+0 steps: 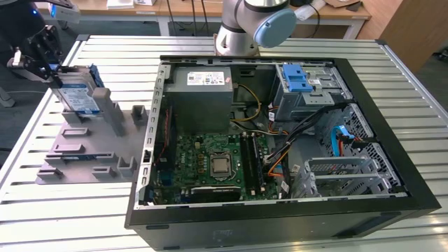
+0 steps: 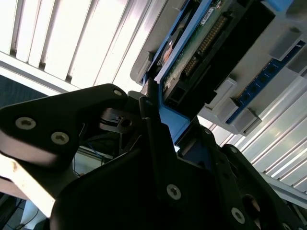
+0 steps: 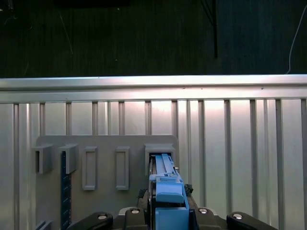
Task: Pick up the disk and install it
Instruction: 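Pick up the disk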
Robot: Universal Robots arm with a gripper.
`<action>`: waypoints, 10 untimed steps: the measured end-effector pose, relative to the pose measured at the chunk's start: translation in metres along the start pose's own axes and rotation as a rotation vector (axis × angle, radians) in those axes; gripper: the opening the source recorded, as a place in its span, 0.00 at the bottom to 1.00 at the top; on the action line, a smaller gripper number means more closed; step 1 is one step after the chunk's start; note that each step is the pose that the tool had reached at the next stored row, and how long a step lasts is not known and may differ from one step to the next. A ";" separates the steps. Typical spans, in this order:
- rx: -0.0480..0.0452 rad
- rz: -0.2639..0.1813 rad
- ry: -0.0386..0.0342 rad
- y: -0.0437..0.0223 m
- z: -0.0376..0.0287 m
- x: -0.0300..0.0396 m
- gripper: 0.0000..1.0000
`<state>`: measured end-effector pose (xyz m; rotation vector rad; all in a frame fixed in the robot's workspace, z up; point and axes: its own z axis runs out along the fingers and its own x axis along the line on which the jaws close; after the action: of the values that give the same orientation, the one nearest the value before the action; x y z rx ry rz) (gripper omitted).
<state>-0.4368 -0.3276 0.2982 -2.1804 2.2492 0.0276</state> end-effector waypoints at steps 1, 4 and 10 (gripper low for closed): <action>0.0001 0.000 -0.0001 0.0000 0.0000 0.0000 0.37; -0.0002 0.000 -0.0003 0.0000 -0.0002 0.0000 0.37; -0.0003 0.000 -0.0003 0.0000 -0.0027 -0.0001 0.37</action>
<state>-0.4368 -0.3276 0.3009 -2.1803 2.2492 0.0282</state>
